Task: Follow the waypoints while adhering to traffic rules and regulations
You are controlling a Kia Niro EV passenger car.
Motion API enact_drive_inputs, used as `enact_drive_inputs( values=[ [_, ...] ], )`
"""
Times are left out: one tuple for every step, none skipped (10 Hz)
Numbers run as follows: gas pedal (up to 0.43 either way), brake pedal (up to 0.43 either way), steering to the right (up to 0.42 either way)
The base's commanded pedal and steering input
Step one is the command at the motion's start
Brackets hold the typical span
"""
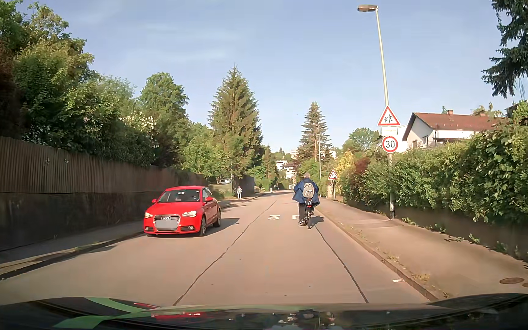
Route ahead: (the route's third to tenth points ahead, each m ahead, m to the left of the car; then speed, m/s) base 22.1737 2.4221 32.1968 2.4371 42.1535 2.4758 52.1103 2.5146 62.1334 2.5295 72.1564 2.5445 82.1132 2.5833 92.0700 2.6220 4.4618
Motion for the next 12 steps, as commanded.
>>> enact_drive_inputs(
  values=[
    [0.02, 0.0, 0.016],
    [0.02, 0.0, 0.014],
    [0.02, 0.0, 0.012],
    [0.02, 0.0, 0.008],
    [0.02, 0.0, 0.004],
    [0.02, 0.0, 0.004],
    [0.02, 0.0, 0.004],
    [0.039, 0.0, 0.003],
    [0.118, 0.0, 0.004],
    [0.189, 0.0, 0.003],
    [0.209, 0.0, 0.003],
    [0.26, 0.0, 0.003]
  ],
)
